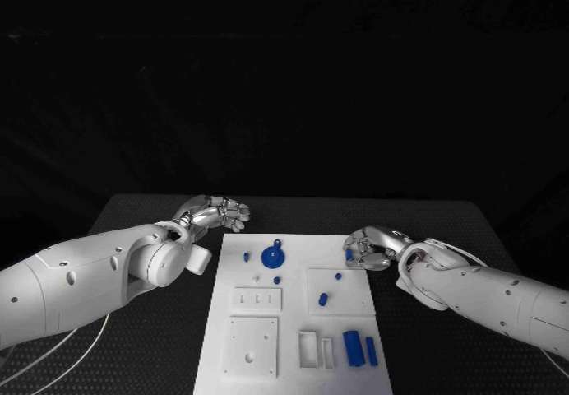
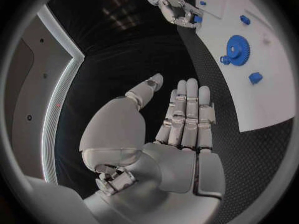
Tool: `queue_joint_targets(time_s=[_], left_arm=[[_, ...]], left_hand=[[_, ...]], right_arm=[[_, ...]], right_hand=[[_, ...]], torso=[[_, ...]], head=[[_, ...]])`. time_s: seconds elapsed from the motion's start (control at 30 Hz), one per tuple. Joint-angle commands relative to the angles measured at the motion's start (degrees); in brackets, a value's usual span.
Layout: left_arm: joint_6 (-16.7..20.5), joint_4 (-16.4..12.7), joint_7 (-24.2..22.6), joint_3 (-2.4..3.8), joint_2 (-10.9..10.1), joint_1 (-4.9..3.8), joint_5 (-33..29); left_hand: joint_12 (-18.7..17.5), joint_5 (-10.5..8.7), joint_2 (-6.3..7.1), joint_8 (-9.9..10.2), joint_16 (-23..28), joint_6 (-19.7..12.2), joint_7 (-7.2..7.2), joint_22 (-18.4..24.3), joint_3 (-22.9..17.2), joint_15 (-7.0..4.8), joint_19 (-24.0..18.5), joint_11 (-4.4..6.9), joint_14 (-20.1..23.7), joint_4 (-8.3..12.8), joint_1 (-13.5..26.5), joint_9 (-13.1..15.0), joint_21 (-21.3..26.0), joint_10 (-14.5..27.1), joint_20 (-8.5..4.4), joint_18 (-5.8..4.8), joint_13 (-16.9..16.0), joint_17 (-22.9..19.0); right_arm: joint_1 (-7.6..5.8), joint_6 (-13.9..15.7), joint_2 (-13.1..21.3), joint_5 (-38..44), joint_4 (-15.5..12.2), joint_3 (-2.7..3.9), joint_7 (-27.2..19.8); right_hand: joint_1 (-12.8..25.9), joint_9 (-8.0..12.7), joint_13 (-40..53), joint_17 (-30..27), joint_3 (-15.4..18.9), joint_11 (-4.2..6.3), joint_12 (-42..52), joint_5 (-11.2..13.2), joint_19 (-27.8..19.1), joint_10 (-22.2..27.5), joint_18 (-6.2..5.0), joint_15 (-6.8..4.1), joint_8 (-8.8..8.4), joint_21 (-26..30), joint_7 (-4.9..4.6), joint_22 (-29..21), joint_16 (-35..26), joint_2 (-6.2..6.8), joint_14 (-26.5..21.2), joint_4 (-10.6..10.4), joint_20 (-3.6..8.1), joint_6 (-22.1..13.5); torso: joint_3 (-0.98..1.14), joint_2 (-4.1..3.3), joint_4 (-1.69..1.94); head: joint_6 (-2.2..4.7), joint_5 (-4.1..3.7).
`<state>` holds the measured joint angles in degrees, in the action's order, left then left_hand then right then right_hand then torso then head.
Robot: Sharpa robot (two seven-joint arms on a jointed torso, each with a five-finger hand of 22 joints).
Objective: Assemble the parts on the task board
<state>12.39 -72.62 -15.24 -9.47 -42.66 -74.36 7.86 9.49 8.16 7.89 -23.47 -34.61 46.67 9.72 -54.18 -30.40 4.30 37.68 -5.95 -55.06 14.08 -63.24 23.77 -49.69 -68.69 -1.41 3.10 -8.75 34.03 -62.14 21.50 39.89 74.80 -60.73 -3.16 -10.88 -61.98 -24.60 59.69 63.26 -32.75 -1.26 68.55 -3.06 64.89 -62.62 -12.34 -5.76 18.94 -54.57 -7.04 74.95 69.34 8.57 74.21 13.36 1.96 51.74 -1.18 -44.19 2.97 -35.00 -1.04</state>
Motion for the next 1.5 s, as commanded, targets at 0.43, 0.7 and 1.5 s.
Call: queue_joint_targets(time_s=[0.43, 0.7, 1.5], left_arm=[[-1.0, -0.2, -0.2, 0.04, 0.0, -0.03, -0.1], [-1.0, -0.3, -0.1, 0.04, -0.1, -0.03, -0.1], [-1.2, -0.4, 0.0, 0.05, -0.2, -0.04, -0.1]], left_hand=[[-0.3, -0.03, -0.46, 0.3, -0.4, -0.1, 0.31, 0.0, -0.3, -0.06, -0.2, -0.15, 0.3, -0.2, 0.0, 0.1, -0.3, 0.2, -0.05, 0.65, -0.1, -0.1], [-0.3, -0.05, -0.49, 0.3, -0.4, -0.1, 0.32, 0.0, -0.4, -0.06, -0.2, -0.15, 0.3, -0.2, 0.0, 0.1, -0.3, 0.3, -0.05, 0.65, -0.1, -0.1], [-0.3, -0.07, -0.63, 0.3, -0.4, -0.1, 0.3, 0.0, -0.5, -0.06, -0.2, -0.1, 0.3, -0.2, -0.1, 0.1, -0.3, 0.2, -0.06, 0.66, -0.2, -0.1]], right_arm=[[0.1, -0.1, 0.0, 1.2, 0.2, 0.01, 0.4], [0.1, 0.1, 0.1, 1.3, 0.2, 0.01, 0.5], [0.11, 0.6, 0.2, 1.0, -0.6, 0.01, 0.3]], right_hand=[[0.2, -0.3, -0.2, 0.1, -1.3, 1.75, 0.1, 0.3, 0.4, 1.6, -2.66, -0.83, 0.57, -0.3, 1.17, 0.5, 0.0, -0.74, 0.1, -0.4, 0.25, 5.7], [0.1, -0.3, -0.2, 0.1, -1.7, 1.78, 0.1, 0.3, 0.5, 1.6, -2.66, -0.86, 0.56, -0.3, 1.2, 0.5, 0.0, -0.67, 0.1, -0.5, 0.3, 5.7], [-0.8, -1.2, 0.2, 0.3, -7.0, 2.65, 0.6, 0.3, 0.8, 0.5, -2.66, -1.61, 1.99, -0.7, 2.12, 0.5, 0.2, -2.65, 0.4, -2.5, 0.47, 8.2]], torso=[[0.03, 0.02, -0.04], [0.01, 0.03, -0.06], [-0.02, 0.06, 0.05]], head=[[-0.05, -0.05], [-0.04, -0.1], [-0.26, -0.37]])
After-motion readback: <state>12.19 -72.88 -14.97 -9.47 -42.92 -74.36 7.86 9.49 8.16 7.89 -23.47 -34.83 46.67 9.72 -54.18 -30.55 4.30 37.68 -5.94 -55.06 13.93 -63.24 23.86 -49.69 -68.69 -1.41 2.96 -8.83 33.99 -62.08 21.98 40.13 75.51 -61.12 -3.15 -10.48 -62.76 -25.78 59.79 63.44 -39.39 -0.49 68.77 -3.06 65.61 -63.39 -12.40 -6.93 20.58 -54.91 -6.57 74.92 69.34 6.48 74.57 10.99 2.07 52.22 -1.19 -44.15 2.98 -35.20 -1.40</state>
